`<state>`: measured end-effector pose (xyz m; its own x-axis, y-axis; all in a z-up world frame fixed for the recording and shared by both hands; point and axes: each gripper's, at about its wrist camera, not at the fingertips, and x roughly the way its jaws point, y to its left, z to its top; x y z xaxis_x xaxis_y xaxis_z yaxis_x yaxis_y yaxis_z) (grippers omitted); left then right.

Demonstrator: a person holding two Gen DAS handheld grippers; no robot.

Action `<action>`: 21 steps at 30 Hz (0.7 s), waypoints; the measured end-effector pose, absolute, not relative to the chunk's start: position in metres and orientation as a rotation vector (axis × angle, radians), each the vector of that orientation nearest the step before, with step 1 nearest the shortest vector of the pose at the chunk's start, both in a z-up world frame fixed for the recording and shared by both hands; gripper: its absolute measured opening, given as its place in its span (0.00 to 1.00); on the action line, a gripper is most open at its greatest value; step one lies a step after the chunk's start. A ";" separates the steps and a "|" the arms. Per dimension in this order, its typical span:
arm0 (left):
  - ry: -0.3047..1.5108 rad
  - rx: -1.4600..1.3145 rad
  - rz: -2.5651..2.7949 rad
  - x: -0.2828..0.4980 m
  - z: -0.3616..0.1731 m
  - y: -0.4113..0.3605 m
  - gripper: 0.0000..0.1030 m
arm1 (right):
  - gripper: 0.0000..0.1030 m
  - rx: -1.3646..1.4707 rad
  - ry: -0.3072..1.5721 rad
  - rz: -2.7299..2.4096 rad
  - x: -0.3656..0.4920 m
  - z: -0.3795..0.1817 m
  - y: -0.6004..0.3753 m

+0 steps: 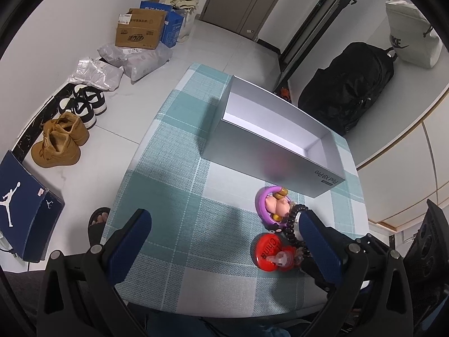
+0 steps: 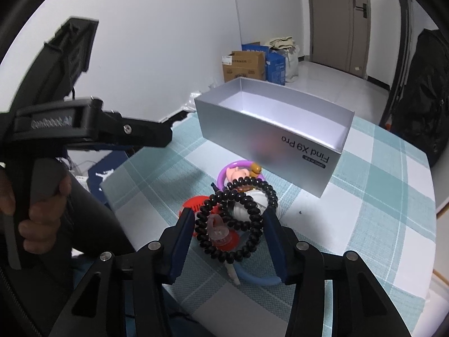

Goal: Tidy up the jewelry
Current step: 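Lower the right gripper onto the black beaded bracelets and close it, then lower the left gripper onto the bracelets and close it beside the right gripper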

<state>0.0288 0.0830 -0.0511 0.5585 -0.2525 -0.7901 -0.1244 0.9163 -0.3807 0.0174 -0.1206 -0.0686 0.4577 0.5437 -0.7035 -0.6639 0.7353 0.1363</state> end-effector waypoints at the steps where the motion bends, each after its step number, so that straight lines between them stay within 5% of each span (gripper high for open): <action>1: 0.983 -0.420 -0.079 0.029 -0.051 0.082 0.99 | 0.47 -0.151 0.799 0.750 0.018 -0.067 -0.123; 16: 1.012 -0.304 -0.222 0.039 -0.051 0.037 0.99 | 0.47 0.024 0.748 0.618 0.036 -0.038 -0.173; 21: 1.087 -0.263 -0.234 0.045 -0.063 0.023 0.73 | 0.47 0.043 0.743 0.609 0.037 -0.036 -0.182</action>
